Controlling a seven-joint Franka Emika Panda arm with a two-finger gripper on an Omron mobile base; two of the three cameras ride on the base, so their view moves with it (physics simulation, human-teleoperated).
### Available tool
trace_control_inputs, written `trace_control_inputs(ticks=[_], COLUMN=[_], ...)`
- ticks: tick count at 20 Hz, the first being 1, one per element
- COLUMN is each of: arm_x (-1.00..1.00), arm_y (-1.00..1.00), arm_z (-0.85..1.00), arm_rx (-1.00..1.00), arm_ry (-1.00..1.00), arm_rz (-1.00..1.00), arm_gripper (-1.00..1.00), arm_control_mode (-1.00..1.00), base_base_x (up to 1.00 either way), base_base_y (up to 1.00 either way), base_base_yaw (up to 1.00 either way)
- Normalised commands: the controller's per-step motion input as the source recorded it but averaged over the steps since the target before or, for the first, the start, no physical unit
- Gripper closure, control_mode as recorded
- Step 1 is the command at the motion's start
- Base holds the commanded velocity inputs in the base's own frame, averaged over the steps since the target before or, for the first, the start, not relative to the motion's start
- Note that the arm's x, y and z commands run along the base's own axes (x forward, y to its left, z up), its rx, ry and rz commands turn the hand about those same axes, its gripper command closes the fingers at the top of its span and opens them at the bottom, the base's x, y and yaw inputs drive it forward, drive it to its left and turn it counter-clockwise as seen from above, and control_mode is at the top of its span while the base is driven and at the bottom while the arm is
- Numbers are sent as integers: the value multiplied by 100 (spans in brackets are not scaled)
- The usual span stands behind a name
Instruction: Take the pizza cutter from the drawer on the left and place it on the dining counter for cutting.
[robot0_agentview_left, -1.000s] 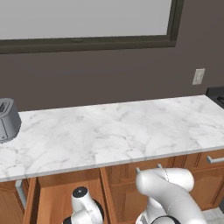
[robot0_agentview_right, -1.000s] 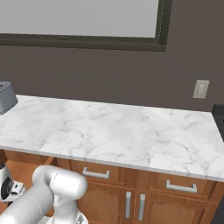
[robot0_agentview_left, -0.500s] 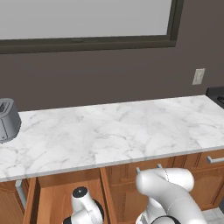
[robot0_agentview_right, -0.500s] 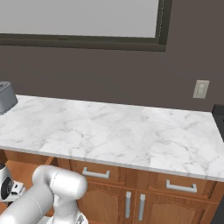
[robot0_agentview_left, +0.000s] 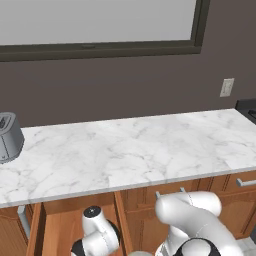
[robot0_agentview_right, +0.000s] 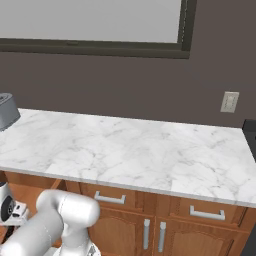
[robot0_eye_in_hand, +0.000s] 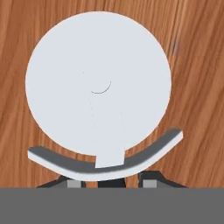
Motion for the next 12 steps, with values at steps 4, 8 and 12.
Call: trace_control_inputs(ticks=[4,8,12], arm_x=[-17,-26,-4], arm_y=[-1,-4,-8], arm_z=[98,100,100], arm_rx=[0,0,0], arm_ry=[-6,-11,-9], arm_rz=[0,0,-3], arm_gripper=[100,100,100], arm_control_mode=[-100,-100,-100], base_base_x=[0,0,0], base_base_y=[0,0,0], base_base_yaw=[0,0,0])
